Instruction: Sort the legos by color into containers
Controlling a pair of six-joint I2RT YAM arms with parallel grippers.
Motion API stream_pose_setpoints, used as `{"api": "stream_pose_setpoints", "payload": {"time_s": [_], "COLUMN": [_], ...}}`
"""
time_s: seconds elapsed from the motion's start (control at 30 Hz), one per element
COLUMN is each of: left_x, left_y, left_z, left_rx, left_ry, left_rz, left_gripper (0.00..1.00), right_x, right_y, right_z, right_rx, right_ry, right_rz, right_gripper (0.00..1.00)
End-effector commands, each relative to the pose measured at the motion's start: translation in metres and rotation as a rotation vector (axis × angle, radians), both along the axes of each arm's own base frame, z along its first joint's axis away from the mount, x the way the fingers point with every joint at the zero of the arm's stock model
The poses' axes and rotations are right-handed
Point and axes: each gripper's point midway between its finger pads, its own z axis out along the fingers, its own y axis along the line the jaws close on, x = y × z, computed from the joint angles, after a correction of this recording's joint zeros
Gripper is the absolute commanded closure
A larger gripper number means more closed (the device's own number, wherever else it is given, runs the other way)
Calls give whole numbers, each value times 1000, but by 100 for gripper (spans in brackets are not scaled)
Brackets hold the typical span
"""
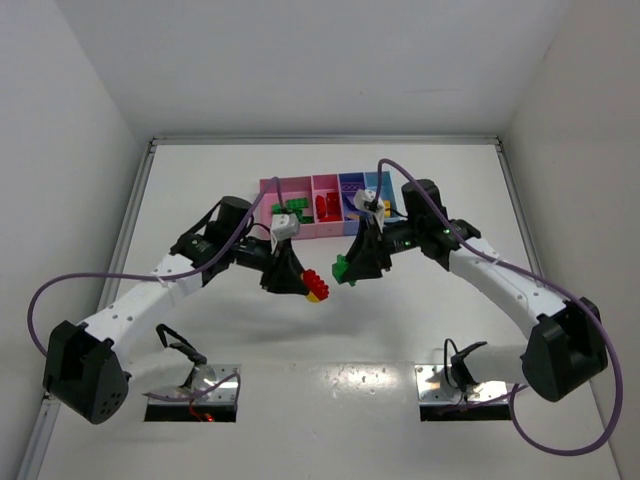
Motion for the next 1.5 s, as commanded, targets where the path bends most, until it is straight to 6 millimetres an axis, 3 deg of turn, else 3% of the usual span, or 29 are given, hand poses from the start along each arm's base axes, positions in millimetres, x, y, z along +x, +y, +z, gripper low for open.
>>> {"api": "stream_pose_setpoints", "payload": {"time_s": [0.0, 0.1, 0.23, 0.27, 0.3, 0.33, 0.57, 0.87, 1.1, 1.3, 1.33, 1.47], "left_x": [3, 6, 16, 28, 38, 51, 105, 117, 117, 114, 114, 111], "left_y": [5, 11, 11, 16, 19, 26, 60, 57, 53, 52, 50, 46], "left_z": [17, 16, -6, -27, -30, -48, -102, -132, -145, -151, -151, -147], "left_rx": [-53, -61, -25, 39, 62, 124, 396, 544, 602, 611, 607, 583], "left_ry": [-72, -73, 46, 63, 50, 51, 25, 5, 2, 18, 22, 29], "left_rz": [12, 42, 168, 261, 319, 400, 725, 777, 772, 758, 751, 728], "left_gripper": [100, 100, 100, 100, 100, 100, 100, 100, 76, 47, 38, 28], "right_x": [1, 2, 2, 2, 2, 1, 3, 2, 3, 3, 3, 3], "right_y": [-7, -9, -9, -9, -9, -9, -10, -11, -11, -11, -11, -11], "right_z": [21, 22, 20, 20, 20, 23, 19, 17, 18, 18, 18, 18], "right_rx": [58, 62, 62, 62, 62, 66, 52, 47, 42, 42, 42, 42], "right_ry": [-66, -65, -60, -60, -60, -68, -74, -75, -88, -88, -88, -88], "right_rz": [6, 3, 1, 1, 1, 1, -10, -7, -11, -11, -11, -11], "right_gripper": [100, 100, 100, 100, 100, 100, 100, 100, 100, 100, 100, 100]}}
